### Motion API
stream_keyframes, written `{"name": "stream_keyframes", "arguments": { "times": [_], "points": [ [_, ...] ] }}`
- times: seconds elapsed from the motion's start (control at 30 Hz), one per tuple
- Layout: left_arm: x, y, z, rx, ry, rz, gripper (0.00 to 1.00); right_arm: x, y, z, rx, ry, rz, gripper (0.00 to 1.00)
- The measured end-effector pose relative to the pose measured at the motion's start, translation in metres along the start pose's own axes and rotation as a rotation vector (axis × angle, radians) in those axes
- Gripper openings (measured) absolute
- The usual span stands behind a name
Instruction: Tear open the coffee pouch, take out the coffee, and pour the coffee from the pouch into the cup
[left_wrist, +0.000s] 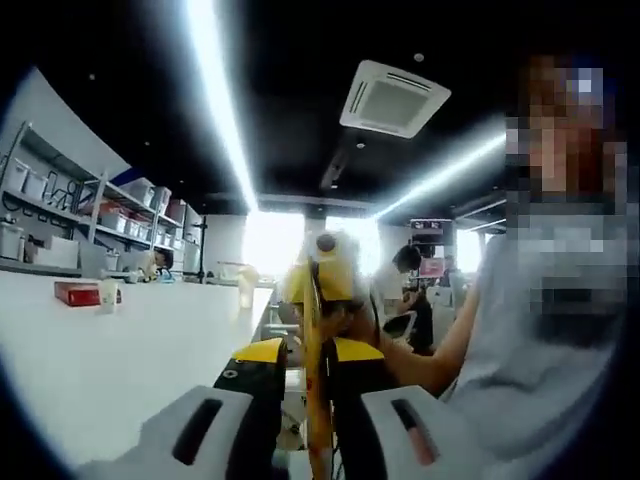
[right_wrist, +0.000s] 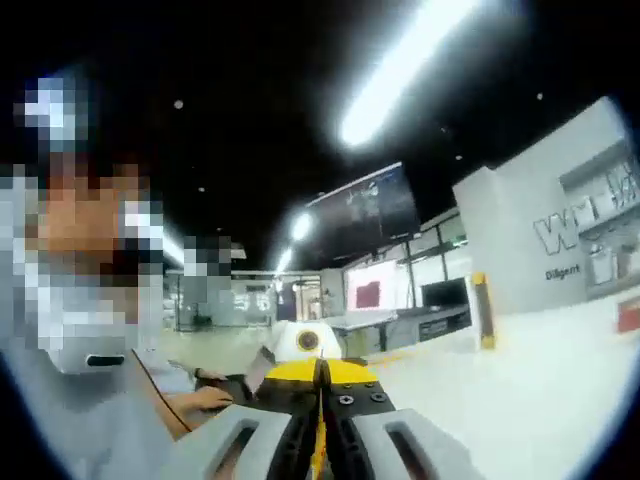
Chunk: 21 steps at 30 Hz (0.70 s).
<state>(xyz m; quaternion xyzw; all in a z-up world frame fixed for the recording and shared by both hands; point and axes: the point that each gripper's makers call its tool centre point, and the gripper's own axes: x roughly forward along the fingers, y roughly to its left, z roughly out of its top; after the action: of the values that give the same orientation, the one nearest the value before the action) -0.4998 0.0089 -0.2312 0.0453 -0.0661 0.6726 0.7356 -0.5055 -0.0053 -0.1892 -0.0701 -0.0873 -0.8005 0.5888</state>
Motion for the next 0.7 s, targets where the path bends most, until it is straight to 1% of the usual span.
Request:
{"name": "stream_keyframes", "arguments": {
  "times": [0.03,0.07,0.13,0.17,0.27,0.33,0.4,0.47,0.57,0.6,0.63,0.7],
  "points": [
    [0.0,0.0,0.001,0.027,-0.005,0.003,0.17,0.001,0.002,-0.002,0.016,0.001,0.012,0.01],
    [-0.001,-0.001,0.001,0.029,-0.004,0.002,0.16,0.002,0.003,-0.004,0.037,0.007,0.027,0.01],
    [-0.001,-0.002,0.0,0.03,0.004,-0.005,0.12,0.004,0.002,-0.005,0.042,0.006,0.025,0.01],
    [-0.001,-0.004,-0.001,0.024,0.017,-0.01,0.09,0.005,0.004,-0.007,0.046,0.009,0.027,0.01],
    [-0.001,-0.004,-0.003,0.003,0.041,-0.007,0.08,0.004,0.004,-0.008,0.052,0.012,0.029,0.01],
    [-0.001,-0.003,-0.003,0.003,0.046,0.002,0.08,0.004,0.004,-0.007,0.049,0.011,0.025,0.01],
    [-0.001,-0.002,-0.003,-0.005,0.047,0.01,0.07,0.004,0.005,-0.007,0.042,0.011,0.02,0.02],
    [-0.001,0.0,-0.002,-0.011,0.044,0.023,0.07,0.004,0.002,-0.005,-0.009,0.001,0.003,0.02],
    [-0.002,0.001,-0.001,-0.018,0.04,0.027,0.07,0.004,0.003,-0.003,-0.063,-0.023,0.011,0.05],
    [-0.003,0.0,-0.002,-0.021,0.049,0.026,0.07,0.003,0.003,0.0,-0.064,-0.037,0.012,0.07],
    [-0.004,0.002,-0.002,-0.014,0.052,0.039,0.07,0.002,0.004,0.003,-0.056,-0.05,0.016,0.08],
    [-0.005,0.004,-0.001,-0.017,0.048,0.043,0.07,0.001,0.004,0.004,-0.053,-0.046,0.015,0.08]
  ]
}}
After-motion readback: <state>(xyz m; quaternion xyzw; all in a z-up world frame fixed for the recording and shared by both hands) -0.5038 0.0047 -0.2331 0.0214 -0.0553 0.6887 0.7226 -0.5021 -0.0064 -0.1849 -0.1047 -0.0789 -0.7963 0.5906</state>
